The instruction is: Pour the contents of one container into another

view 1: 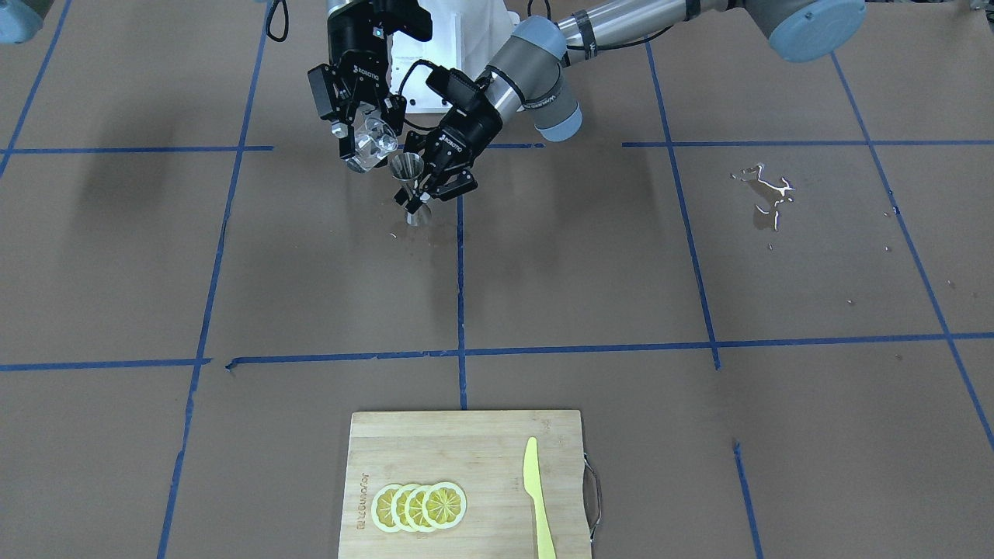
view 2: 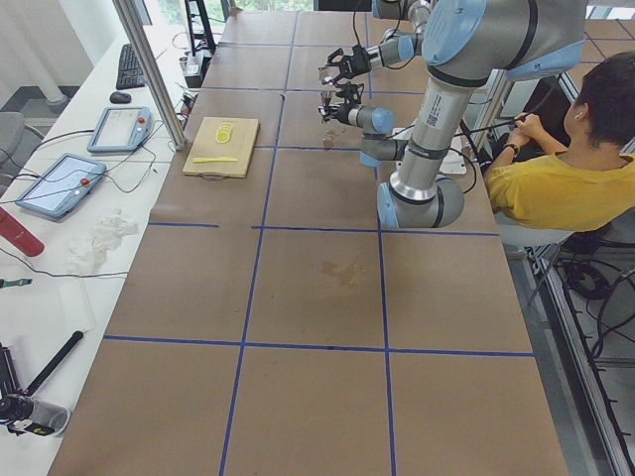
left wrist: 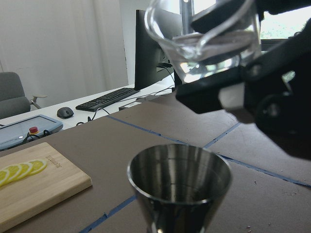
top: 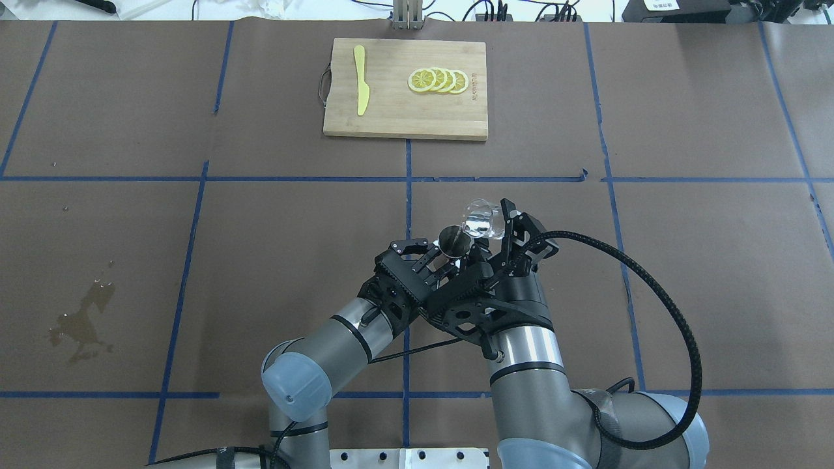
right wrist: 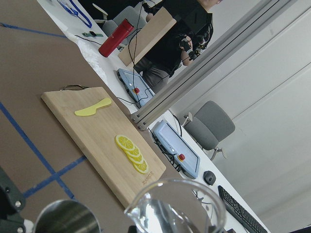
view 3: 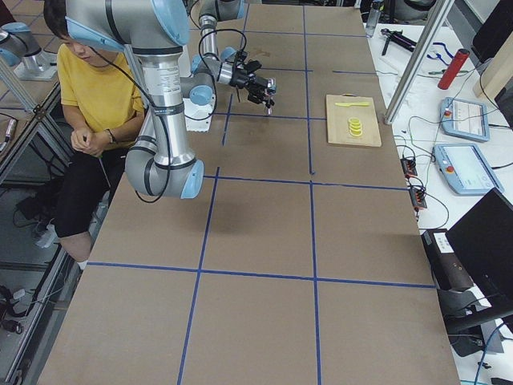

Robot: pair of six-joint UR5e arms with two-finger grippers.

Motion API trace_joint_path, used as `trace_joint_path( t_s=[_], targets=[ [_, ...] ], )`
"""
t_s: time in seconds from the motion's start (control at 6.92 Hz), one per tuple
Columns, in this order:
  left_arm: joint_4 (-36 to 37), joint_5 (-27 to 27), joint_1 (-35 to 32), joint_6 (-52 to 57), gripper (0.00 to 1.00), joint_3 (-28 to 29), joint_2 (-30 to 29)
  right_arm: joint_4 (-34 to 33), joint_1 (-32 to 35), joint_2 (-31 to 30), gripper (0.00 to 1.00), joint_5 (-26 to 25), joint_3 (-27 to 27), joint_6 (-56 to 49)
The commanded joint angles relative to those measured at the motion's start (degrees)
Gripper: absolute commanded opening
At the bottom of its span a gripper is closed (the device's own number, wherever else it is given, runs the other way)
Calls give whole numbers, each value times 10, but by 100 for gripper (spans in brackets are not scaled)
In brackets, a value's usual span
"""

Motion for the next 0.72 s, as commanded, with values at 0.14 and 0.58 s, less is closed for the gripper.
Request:
trace_joint_path(
  t_s=[0.14,0.58],
  targets=[
    [0,0,0,0,0,0,0,0,0,0,0,-12,0,-49],
    [1,0,1,0,0,2,-7,0,-2,2,0,-13,0,-62]
  ],
)
